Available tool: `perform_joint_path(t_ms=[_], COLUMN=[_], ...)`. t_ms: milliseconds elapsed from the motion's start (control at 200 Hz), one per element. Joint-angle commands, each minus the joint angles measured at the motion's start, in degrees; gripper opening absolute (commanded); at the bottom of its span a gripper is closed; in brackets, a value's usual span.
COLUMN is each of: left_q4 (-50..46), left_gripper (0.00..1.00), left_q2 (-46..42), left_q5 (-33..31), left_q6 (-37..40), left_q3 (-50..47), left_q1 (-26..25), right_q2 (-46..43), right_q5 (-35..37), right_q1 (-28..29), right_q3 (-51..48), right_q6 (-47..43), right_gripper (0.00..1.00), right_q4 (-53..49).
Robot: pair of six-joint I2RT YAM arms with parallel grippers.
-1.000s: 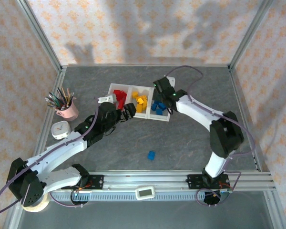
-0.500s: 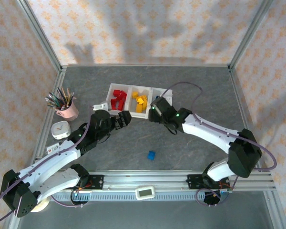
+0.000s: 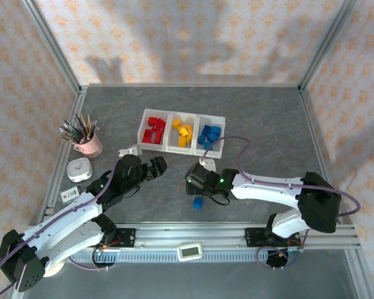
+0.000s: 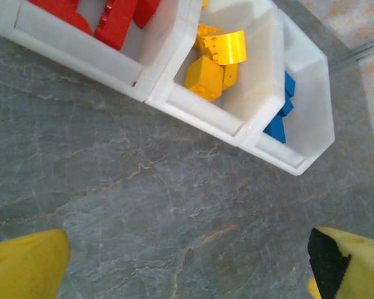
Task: Sort the legos into containers by color
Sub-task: Touch the lego at the bottom-center of the table, then pick up the lego from the bottom-center of the table.
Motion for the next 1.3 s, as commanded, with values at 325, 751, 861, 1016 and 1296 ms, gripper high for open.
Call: perform_joint_path(t_ms=[325, 751, 861, 1016, 1296], left_q4=[-0.2, 0.4, 1.2, 1.5, 1.7], left_gripper=[0.99, 0.99, 0.99, 0.99, 0.99], left_q2=[-1.5, 0.6, 1.3, 2.5, 2.2], left_q5=[1.6, 2.1, 2.0, 2.6, 2.1], left_q6=[-2.2, -1.9, -1.9, -1.8, -1.9], left_q3=[-2.0, -0.9, -1.1, -0.7, -0.6], left_q1=[0.3, 0.3, 0.3, 0.3, 0.3], right_q2=[2.8, 1.2, 0.5, 2.8, 5.4], right_q5=[0.8, 2.5, 2.5, 4.9, 6.5], right_q1=[6.4, 7.5, 7.6, 7.5, 7.3], right_q3=[-3.7, -7.5, -7.2, -5.0, -2.8], right_q6=[11.5, 15.4, 14.6, 12.7, 10.3], right_gripper=[0.88, 0.65, 0.61, 0.58, 0.46], right_q4=[1.4, -6.6, -4.8, -4.1, -3.9])
